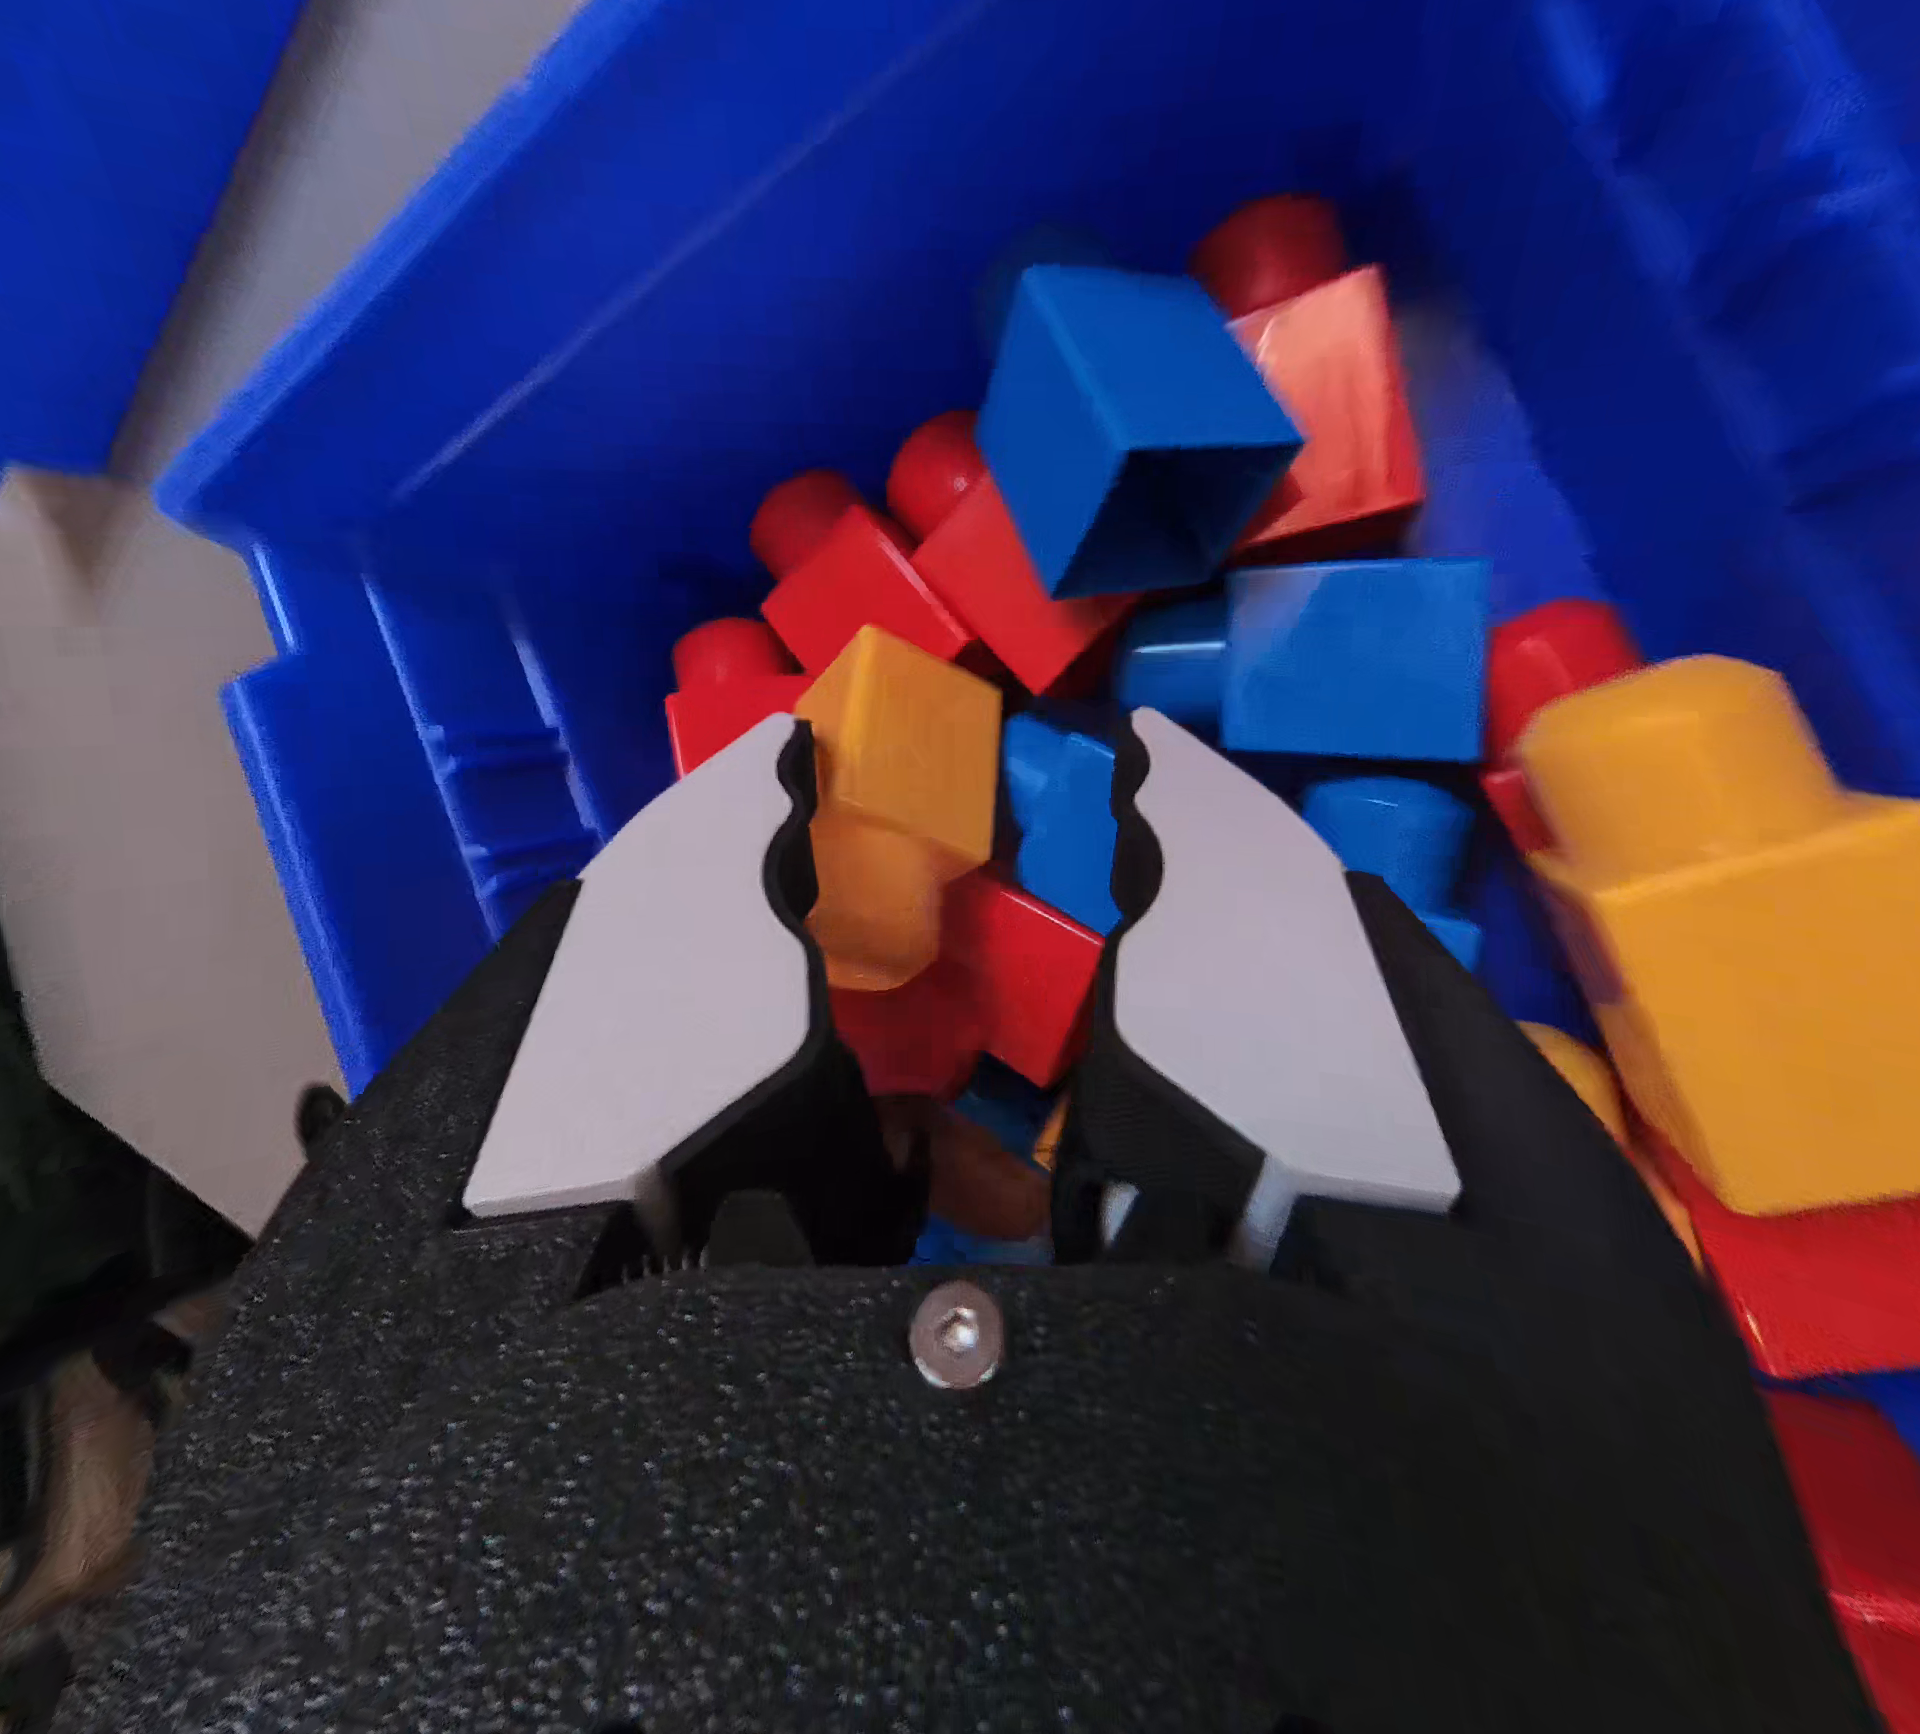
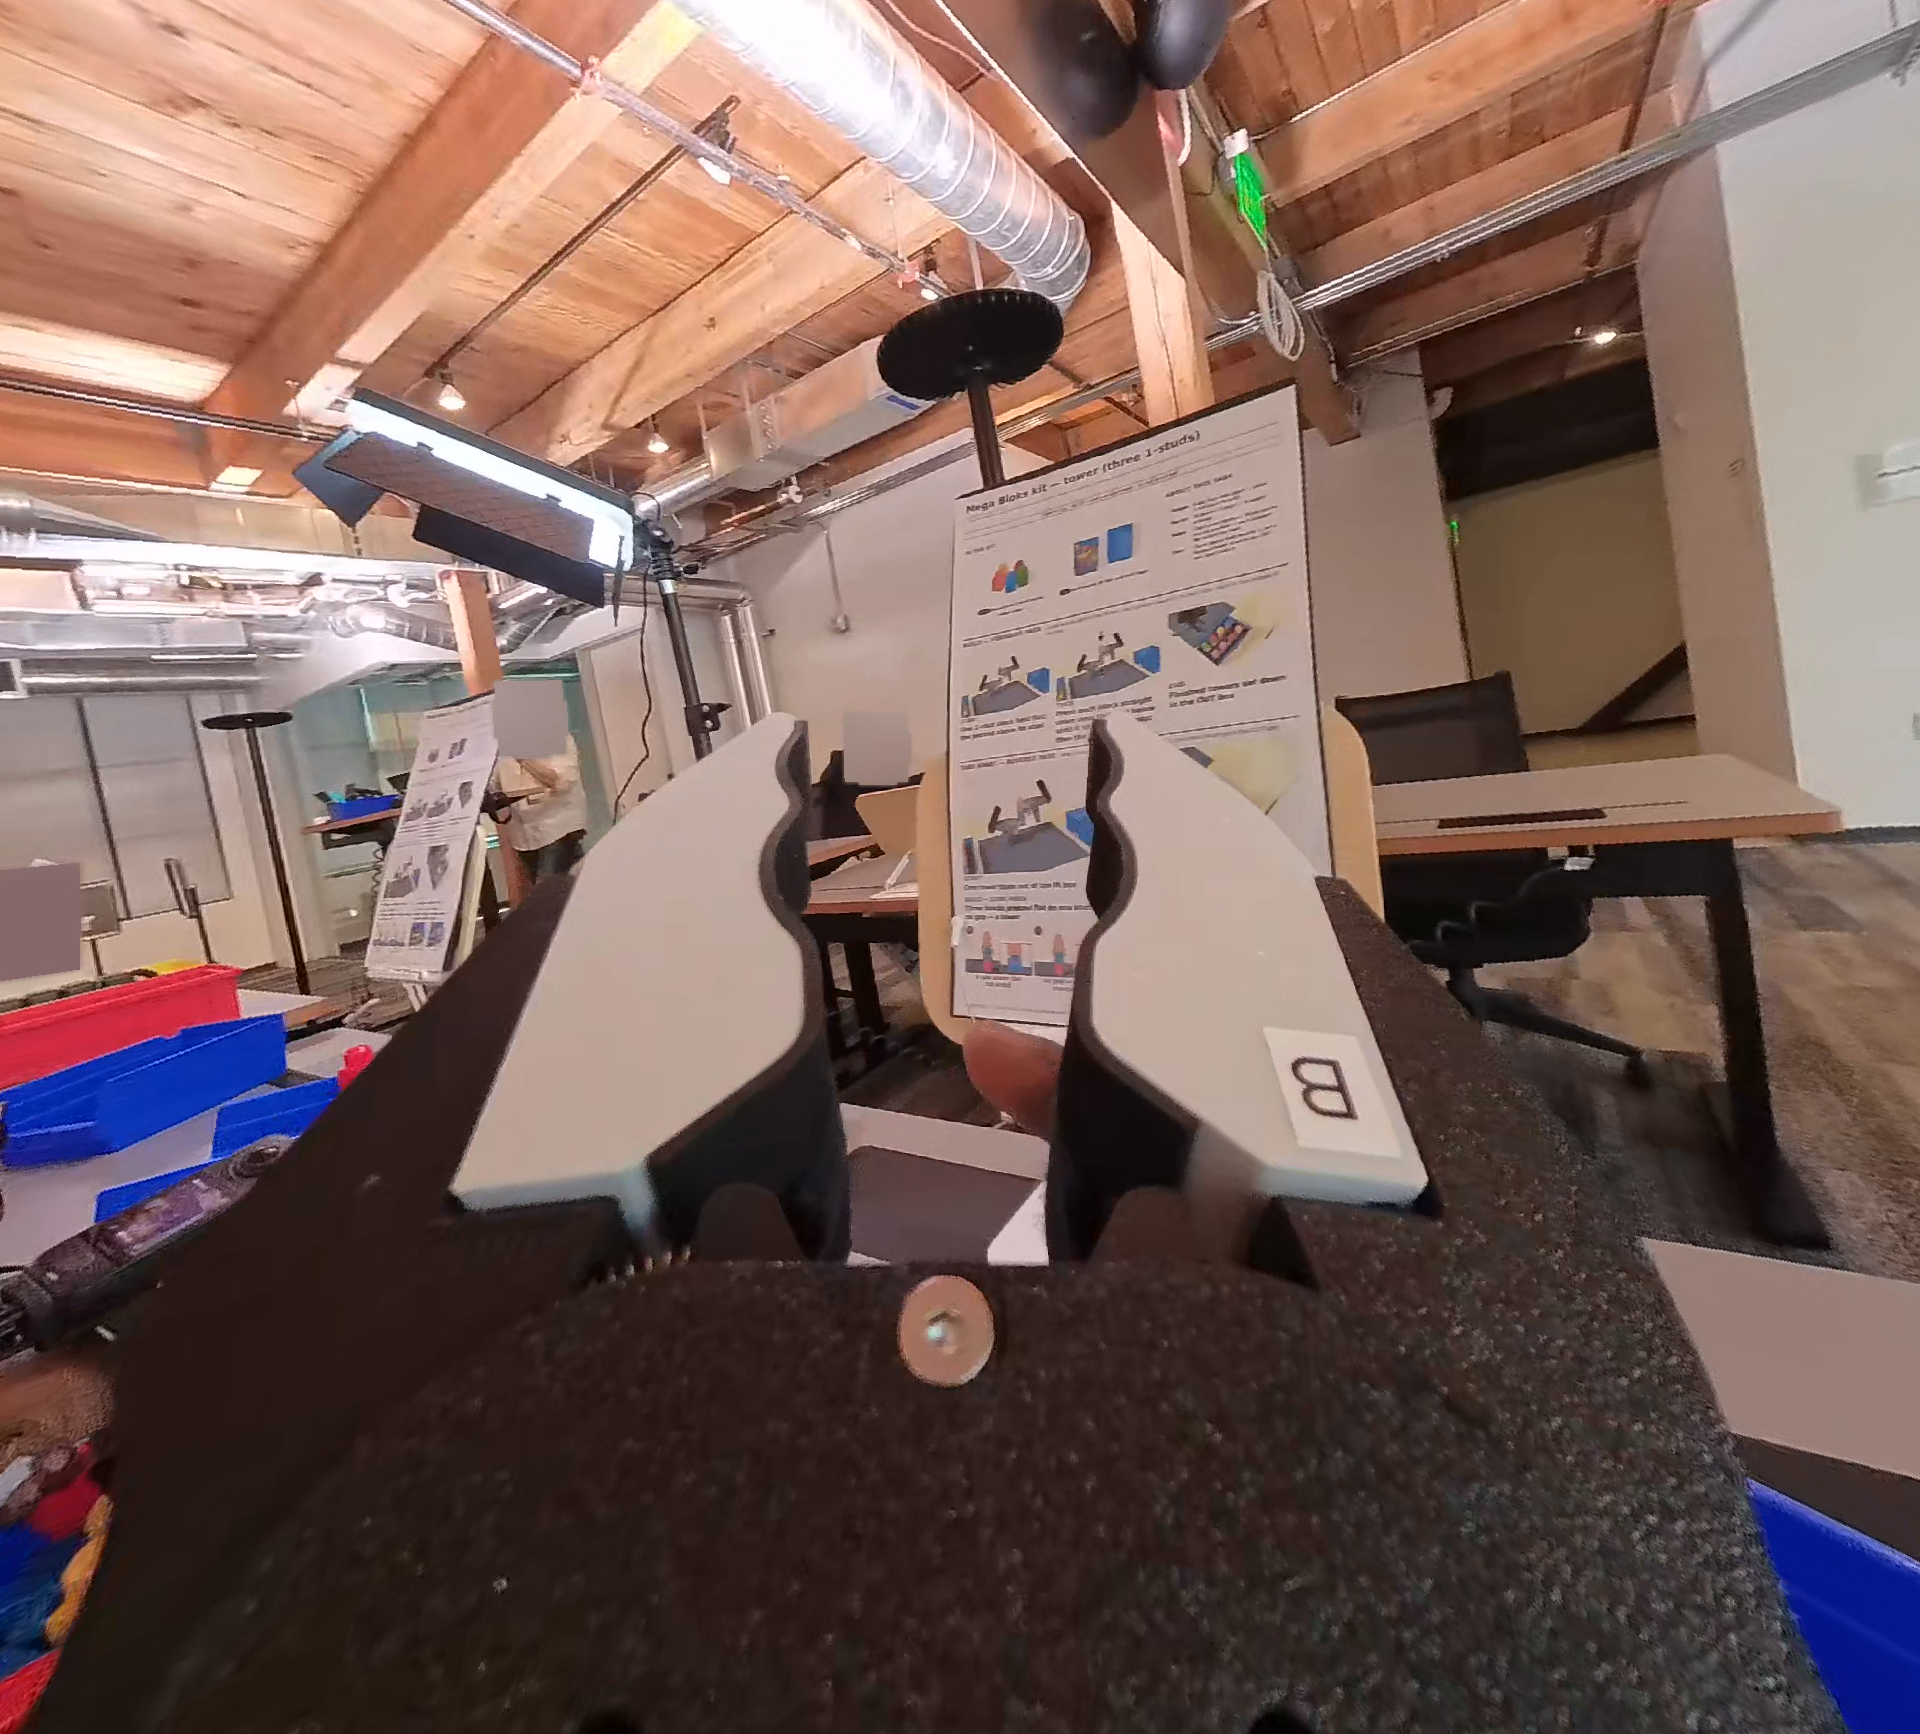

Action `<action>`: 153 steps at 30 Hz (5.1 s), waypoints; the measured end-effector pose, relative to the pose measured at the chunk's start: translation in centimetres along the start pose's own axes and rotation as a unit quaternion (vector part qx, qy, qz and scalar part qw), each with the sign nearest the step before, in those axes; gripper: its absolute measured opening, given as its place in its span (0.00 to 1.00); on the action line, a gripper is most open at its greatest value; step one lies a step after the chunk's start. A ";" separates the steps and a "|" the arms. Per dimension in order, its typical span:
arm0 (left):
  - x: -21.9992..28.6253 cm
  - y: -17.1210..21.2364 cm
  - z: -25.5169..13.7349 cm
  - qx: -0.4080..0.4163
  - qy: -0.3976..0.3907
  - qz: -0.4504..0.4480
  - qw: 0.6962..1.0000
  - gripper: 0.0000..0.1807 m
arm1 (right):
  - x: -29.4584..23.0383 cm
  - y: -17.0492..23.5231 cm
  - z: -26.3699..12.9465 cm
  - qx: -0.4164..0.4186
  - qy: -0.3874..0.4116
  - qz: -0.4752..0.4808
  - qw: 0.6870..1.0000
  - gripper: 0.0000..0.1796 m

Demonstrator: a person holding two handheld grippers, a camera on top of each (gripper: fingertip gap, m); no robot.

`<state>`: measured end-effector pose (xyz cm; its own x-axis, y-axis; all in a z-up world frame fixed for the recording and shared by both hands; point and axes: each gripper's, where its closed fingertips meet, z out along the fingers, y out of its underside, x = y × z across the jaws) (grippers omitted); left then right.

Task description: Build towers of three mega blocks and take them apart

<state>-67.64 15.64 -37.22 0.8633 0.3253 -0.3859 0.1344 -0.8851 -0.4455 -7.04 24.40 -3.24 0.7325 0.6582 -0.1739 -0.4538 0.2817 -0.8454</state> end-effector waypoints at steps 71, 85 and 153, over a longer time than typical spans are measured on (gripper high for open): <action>25.3 -6.1 -43.8 0.400 0.801 0.163 0.415 0.29 | -19.0 8.7 -0.7 0.053 -0.349 -0.418 0.837 0.19; 26.4 -4.9 -42.9 0.407 0.767 0.225 0.443 0.22 | -19.1 11.4 -0.9 -0.033 -0.374 -0.435 0.818 0.20; 13.8 -13.7 -41.5 0.396 0.845 -0.211 0.290 0.16 | -20.2 9.7 2.6 0.082 -0.225 -0.471 0.849 0.20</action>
<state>-37.33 18.47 -2.88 -0.0539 -0.8720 0.4865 0.8257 -0.3129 -0.4694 -27.58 15.71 -6.64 0.5583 0.2767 0.7821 0.1333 0.9005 -0.4138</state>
